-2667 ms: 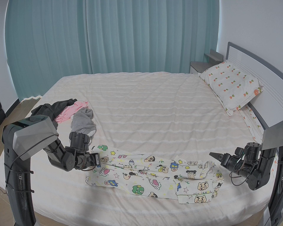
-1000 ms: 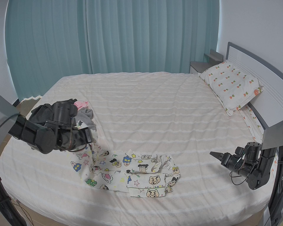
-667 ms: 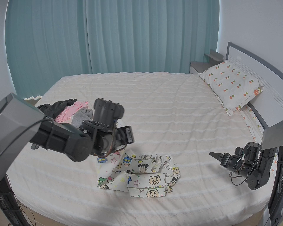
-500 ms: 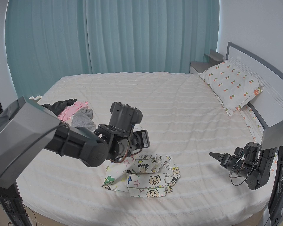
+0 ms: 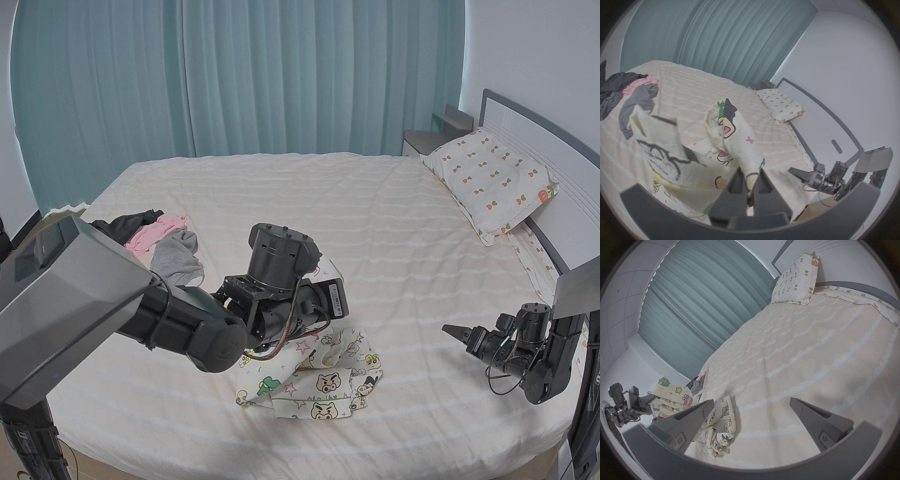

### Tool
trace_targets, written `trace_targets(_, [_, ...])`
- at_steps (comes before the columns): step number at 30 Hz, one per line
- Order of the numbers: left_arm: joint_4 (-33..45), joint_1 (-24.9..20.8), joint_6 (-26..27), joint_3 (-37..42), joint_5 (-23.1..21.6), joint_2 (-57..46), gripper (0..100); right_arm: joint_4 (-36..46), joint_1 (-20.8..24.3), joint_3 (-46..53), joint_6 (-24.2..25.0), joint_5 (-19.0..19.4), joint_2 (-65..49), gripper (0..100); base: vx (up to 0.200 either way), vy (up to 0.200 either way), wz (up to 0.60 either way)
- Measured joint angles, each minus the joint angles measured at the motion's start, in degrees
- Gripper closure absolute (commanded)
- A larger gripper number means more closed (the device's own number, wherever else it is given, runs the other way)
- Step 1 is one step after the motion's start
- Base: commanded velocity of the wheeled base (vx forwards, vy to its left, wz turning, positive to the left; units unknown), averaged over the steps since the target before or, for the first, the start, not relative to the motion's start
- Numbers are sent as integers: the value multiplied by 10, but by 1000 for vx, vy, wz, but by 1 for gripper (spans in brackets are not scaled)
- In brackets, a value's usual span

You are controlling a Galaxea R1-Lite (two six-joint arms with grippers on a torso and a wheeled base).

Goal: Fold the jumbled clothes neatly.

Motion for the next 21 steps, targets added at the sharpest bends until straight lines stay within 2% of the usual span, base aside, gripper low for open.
trace_targets(9, [-2,-5,-1,-4,-2,2,100,0,2,2,0,0,3,0,0,0,0])
trace_targets(10, [-2,-5,-1,-4,-2,2,0,0,2,2,0,0,3,0,0,0,0])
trace_targets(21, [-12,-11,0,-3,-5,2,0,0,5,2,0,0,4,0,0,0,0])
